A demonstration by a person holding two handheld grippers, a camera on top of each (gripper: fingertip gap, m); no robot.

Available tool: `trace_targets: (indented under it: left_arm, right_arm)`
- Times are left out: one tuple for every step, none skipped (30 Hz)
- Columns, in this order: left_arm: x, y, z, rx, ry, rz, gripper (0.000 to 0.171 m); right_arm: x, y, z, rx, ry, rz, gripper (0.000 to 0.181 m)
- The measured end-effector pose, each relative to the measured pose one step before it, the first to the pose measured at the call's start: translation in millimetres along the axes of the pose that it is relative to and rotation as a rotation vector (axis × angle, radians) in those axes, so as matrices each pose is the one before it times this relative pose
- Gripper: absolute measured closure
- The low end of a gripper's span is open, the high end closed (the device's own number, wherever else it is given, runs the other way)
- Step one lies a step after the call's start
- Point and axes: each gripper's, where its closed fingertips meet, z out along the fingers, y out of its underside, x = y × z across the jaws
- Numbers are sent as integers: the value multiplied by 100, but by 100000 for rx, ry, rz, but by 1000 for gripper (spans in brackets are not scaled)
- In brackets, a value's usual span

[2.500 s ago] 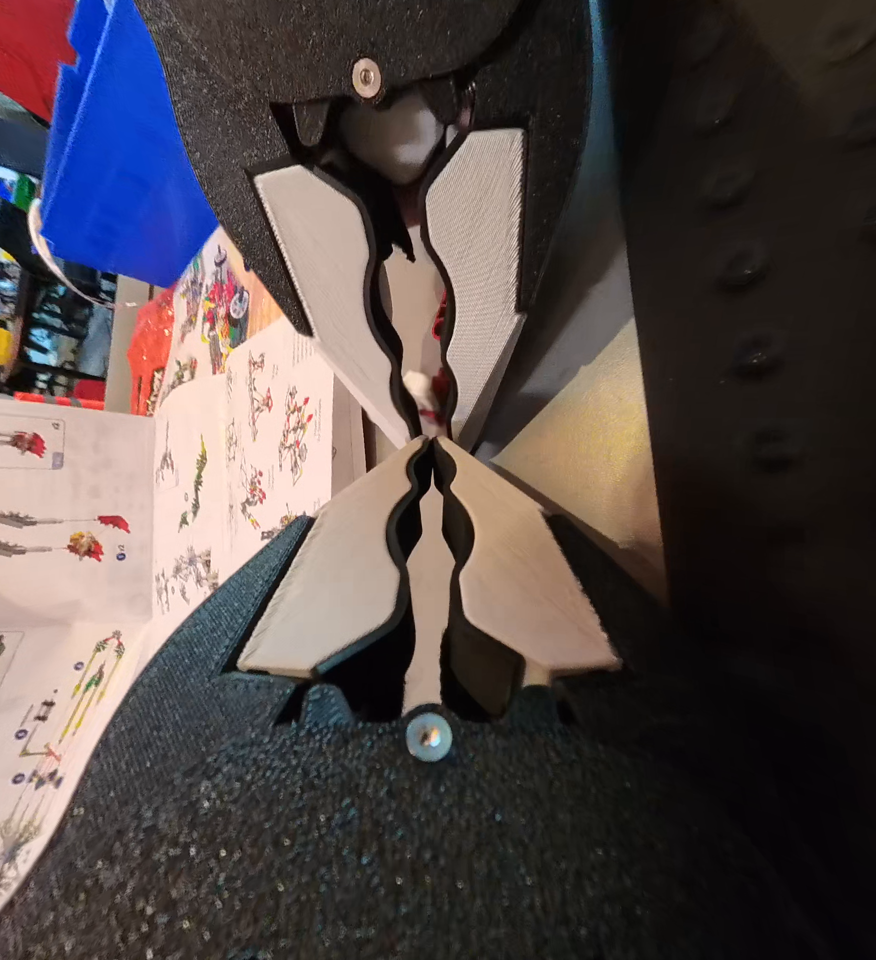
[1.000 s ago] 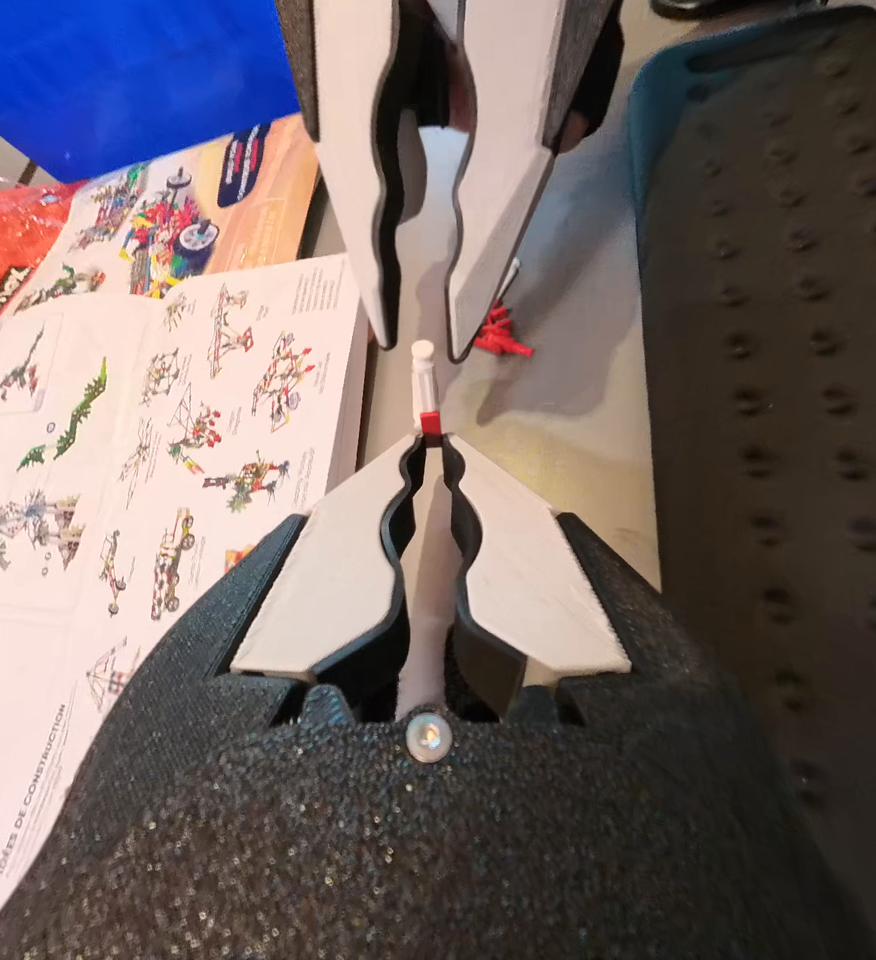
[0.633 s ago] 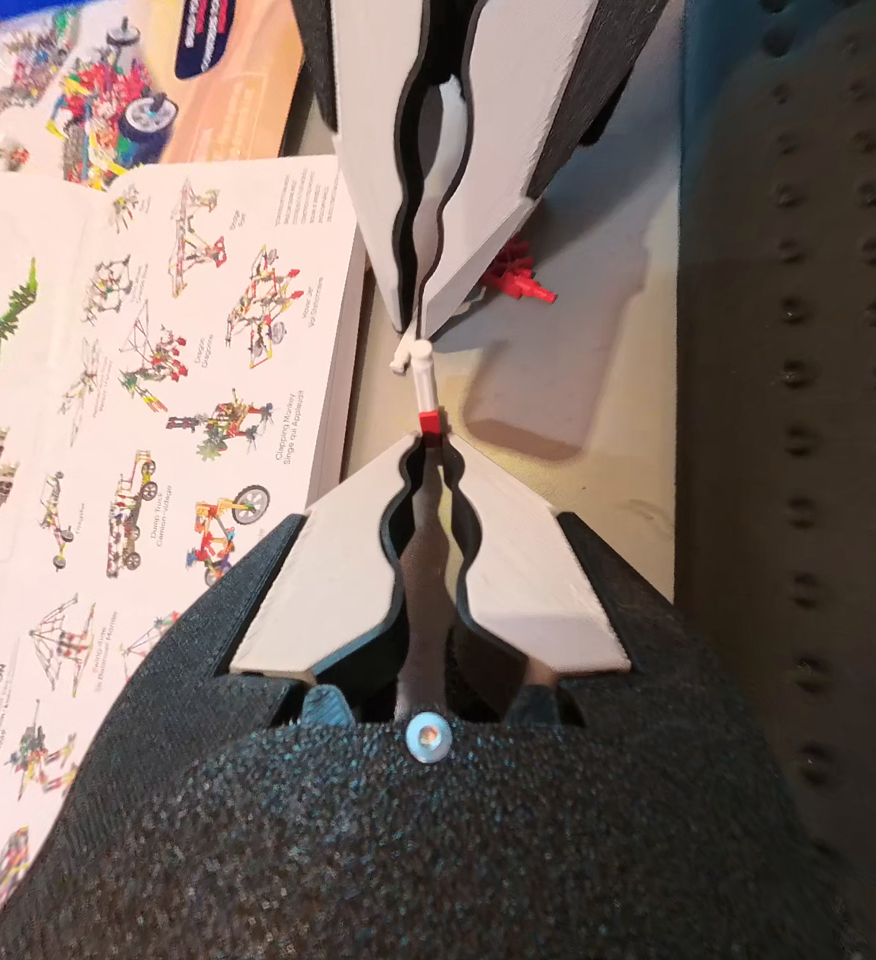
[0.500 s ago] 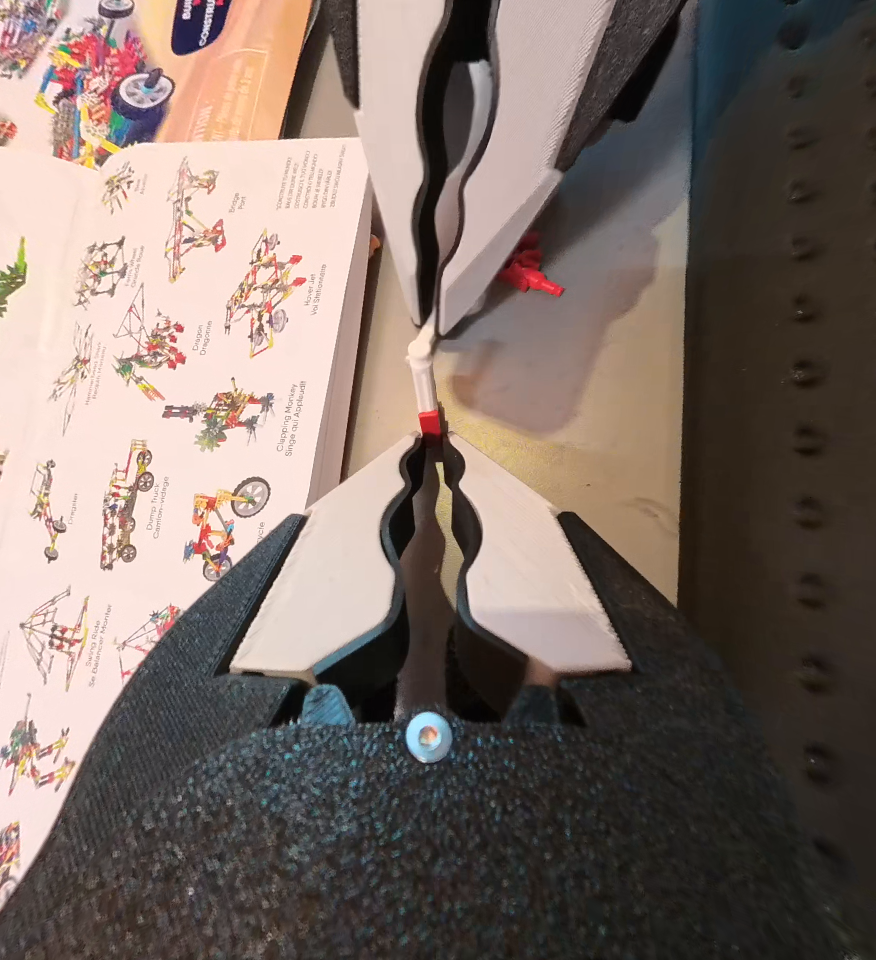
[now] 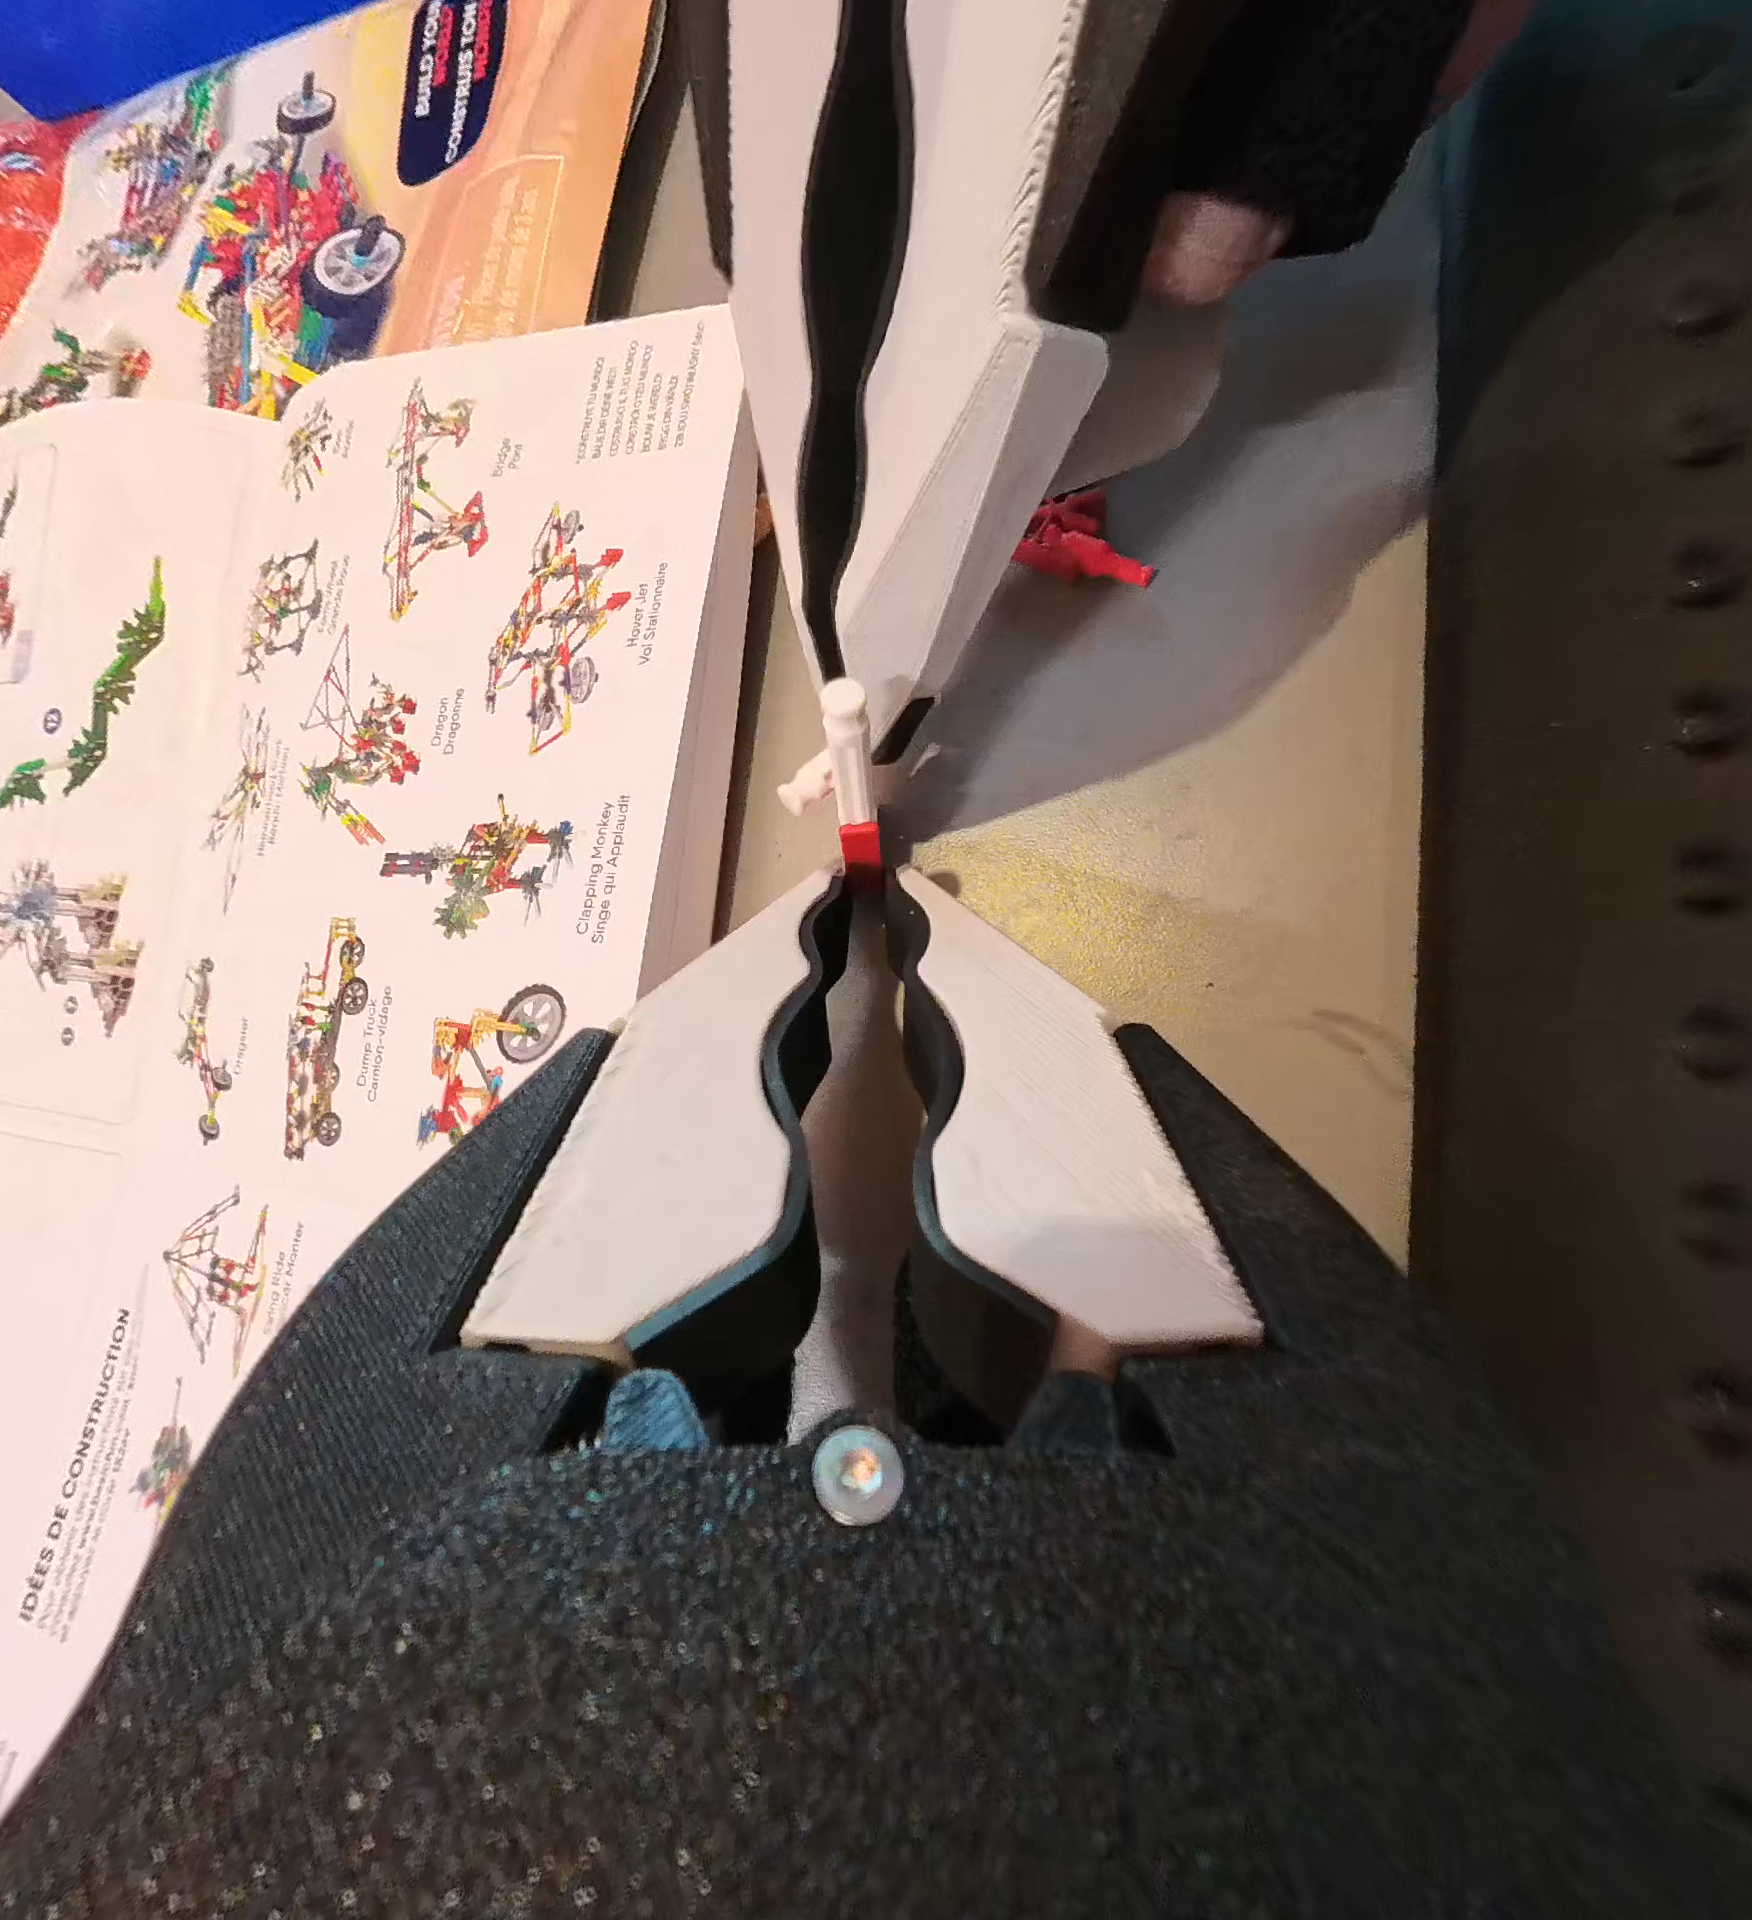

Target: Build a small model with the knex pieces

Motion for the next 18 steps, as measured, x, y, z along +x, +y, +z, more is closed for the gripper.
trace_targets:
  left_arm:
    - [38, -22, -8, 45, -469, 558, 170]
    - [10, -14, 3, -50, -841, 1221, 169]
    - [-35, -20, 12, -98, -1348, 1617, 170]
    - [-26, -27, 38, -422, -1031, 618, 170]
    - [-56, -32, 47, -295, -1209, 1058, 170]
    - [-85, -24, 51, -345, -1815, 2693, 170]
    - [-15, -17, 26, -555, -1367, 2618, 170]
    - [25, -27, -5, -57, -710, 851, 170]
    - [-7, -5, 11, 242, -518, 351, 170]
    - [-12, 18, -10, -119, -623, 1700, 170]
    - [-9, 7, -14, -261, -989, 1971, 170]
    - [-12, -16, 12, -237, -1048, 1301, 170]
    - [-2, -2, -5, -296, -794, 1409, 170]
    - [11, 1, -20, -503, -1314, 3185, 169]
    - [-15, -2, -10, -581, -1612, 3073, 169]
    - [2, -5, -8, -302, -1394, 2485, 170]
    - [-10, 12, -15, -402, -1477, 2960, 169]
    - [-11, 8, -10, -764, -1864, 4044, 169]
  right_arm:
    - [-7, 159, -40, 246, 439, 740, 177]
    - [-25, 84, -19, 763, 66, 1263, 177]
    - [4, -3, -2, 1006, 209, 1385, 177]
    - [66, -8, 6, 676, 886, 690, 177]
    - [90, -41, -12, 452, 1656, -216, 178]
    - [63, -6, 3, -36, 1887, -873, 178]
    - [-62, 111, 19, -884, 1407, -1232, 178]
    - [-48, 120, 22, -963, 1242, -1272, 178]
    - [1, 63, 46, -403, 1217, -852, 178]
    - [-29, 53, 51, -380, 733, -810, 178]
    - [-18, 10, 9, -134, 403, -654, 178]
    - [22, 5, 30, 153, 379, -347, 178]
    - [0, 4, 22, 177, 268, -572, 178]
    - [-20, 21, 3, -44, 544, -1079, 178]
    - [-11, 44, 28, -227, 1078, -1478, 178]
    - [-25, 47, 27, -379, 986, -1310, 178]
    - [-14, 34, 14, -340, 568, -1183, 178]
    - [-10, 33, 13, -92, -269, -193, 178]
